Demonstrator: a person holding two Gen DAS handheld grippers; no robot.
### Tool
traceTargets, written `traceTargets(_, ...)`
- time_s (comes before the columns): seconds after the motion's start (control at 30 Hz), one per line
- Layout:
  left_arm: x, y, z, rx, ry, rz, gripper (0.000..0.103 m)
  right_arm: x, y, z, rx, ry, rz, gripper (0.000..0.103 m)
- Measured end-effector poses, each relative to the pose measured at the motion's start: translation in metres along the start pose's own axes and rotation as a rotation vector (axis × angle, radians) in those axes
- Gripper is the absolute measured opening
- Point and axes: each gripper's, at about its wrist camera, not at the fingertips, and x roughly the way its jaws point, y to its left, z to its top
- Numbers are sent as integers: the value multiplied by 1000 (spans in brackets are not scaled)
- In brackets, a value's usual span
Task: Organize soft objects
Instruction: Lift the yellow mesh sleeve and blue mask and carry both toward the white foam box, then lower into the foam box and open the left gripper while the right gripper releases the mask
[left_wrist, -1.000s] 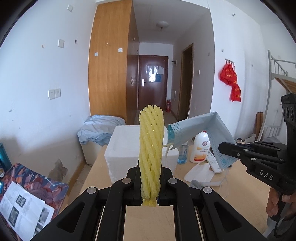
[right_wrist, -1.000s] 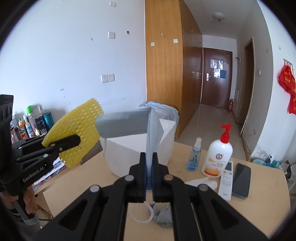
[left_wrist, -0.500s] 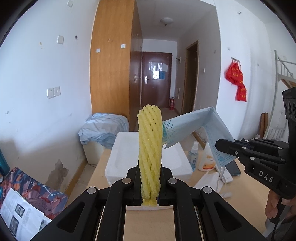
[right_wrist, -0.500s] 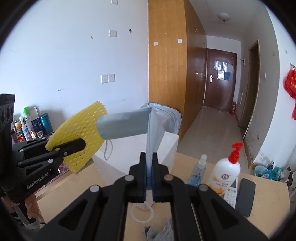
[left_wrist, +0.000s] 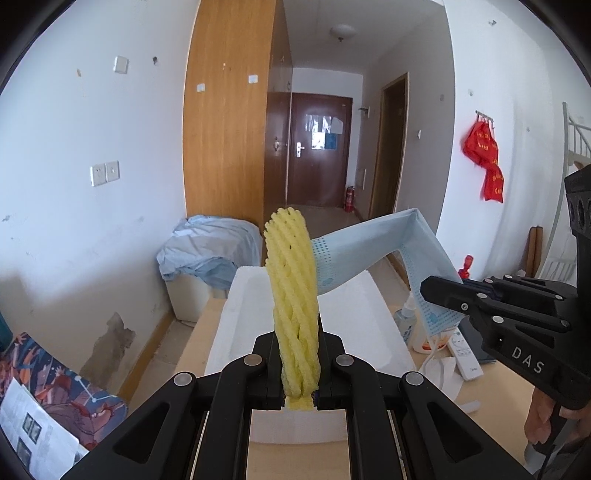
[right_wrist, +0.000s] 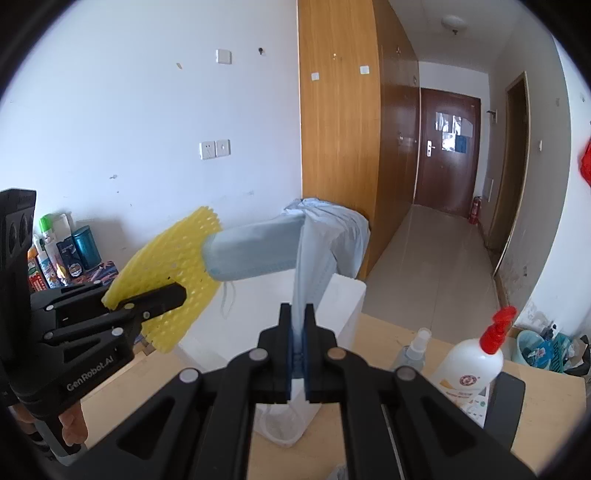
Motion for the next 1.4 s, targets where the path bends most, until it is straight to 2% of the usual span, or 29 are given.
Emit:
traceTargets(0.3, 29, 3, 2, -18, 31, 4, 9, 19, -8, 1, 9, 29, 5, 6)
traceTargets(1.0, 67, 5, 3, -1, 126, -3, 10, 22, -13, 8, 29, 39, -15, 6)
traceTargets(1.03, 67, 5, 3, 5, 125, -5, 13, 22, -13, 8, 30, 37, -17, 6)
traceTargets(1.1, 67, 5, 3, 6, 122, 13, 26, 21, -13, 9, 31, 35, -19, 6)
traceTargets(1.17, 67, 6, 3, 5, 118, 29, 71, 22, -13, 9, 32, 35, -20, 6)
traceTargets(1.23, 63, 6, 3, 8, 88, 53, 83, 21, -13, 8, 32, 35, -21, 6)
traceTargets(1.3, 57, 7, 4, 12, 63, 77, 83, 22, -13, 7, 33, 35, -22, 6)
traceTargets(1.37, 55, 10, 5, 9, 60, 83, 94, 22, -14, 7, 32, 36, -20, 6)
traceTargets(1.4, 55, 12, 5, 6, 59, 93, 96, 22, -13, 7, 32, 36, -20, 6)
